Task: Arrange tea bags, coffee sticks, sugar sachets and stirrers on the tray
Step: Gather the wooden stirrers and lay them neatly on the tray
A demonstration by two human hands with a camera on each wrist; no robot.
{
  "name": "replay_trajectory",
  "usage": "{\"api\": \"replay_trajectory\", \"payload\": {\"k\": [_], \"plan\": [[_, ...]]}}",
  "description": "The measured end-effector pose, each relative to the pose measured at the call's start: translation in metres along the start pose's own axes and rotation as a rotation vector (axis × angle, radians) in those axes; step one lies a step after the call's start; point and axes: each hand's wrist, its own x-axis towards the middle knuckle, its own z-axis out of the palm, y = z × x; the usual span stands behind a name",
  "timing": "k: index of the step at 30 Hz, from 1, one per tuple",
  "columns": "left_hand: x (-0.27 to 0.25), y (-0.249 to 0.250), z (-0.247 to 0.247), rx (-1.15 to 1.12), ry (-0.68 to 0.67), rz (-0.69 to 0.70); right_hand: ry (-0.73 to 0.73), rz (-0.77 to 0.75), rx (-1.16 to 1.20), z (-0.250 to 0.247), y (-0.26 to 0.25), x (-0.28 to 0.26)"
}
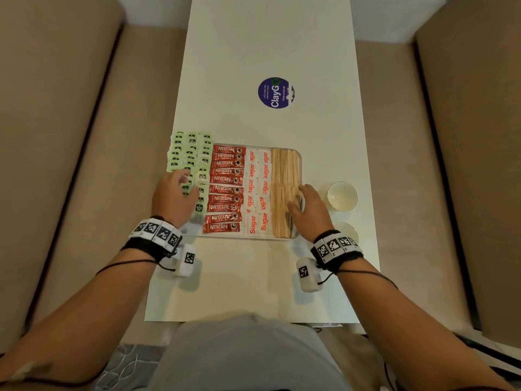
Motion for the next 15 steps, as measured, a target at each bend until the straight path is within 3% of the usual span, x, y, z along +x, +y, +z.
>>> {"api": "replay_trajectory", "payload": {"k": [4,7,10,12,15], "plan": [[-0.01,-0.034,-0.013,0.03,0.038,-0.117,-0.005,0.044,-0.021,0.008,0.002,-0.005],[-0.018,-0.05,-0.014,0.044,0.0,-0.184,-0.022,-0.06,-0.23,0.017,0.002,-0.005],[-0.024,-0.058,-0.011,0.071,-0.042,-0.217,-0.184,-0.179,-0.538,0.04,0.004,0.007],[-0.027,-0.057,-0.01,0.088,-0.039,-0.216,-0.272,-0.186,-0.711,0.053,0.002,0.016],[-0.03,-0.039,-0.006,0.1,-0.05,-0.121,-0.254,-0.15,-0.747,0.056,-0.012,0.012]]}}
